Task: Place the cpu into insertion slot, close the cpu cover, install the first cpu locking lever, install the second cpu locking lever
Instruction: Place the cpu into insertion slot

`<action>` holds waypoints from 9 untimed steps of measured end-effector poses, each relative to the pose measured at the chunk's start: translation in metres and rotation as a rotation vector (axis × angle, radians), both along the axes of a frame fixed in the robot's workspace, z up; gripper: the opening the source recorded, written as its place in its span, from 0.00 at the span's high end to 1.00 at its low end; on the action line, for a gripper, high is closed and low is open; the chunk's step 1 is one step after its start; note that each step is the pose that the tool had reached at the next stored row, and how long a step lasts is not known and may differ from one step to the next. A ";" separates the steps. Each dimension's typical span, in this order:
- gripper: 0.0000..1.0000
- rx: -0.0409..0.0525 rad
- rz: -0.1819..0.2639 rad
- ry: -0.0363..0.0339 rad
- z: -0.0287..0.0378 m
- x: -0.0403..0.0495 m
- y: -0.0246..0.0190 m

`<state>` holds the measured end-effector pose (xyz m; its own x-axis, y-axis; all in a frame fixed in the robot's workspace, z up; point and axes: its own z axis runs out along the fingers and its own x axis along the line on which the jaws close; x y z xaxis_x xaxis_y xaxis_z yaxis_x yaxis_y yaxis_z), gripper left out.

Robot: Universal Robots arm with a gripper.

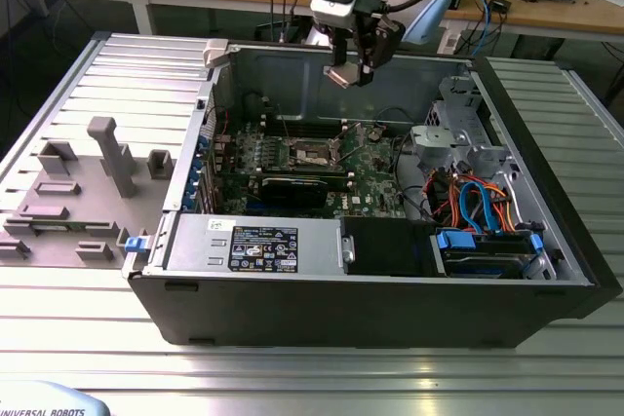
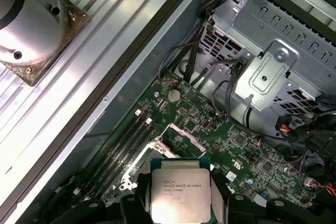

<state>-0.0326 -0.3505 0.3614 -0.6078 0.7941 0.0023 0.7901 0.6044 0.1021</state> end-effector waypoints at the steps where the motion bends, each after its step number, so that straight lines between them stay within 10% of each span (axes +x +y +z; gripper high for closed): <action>1: 0.46 0.0001 0.000 0.0000 -0.0005 -0.0022 0.0000; 9: 0.46 -0.0001 -0.115 0.0000 -0.0106 -0.0034 0.0000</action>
<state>-0.0360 -0.3505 0.3507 -0.5129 0.8585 0.0023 0.8541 0.5100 0.1020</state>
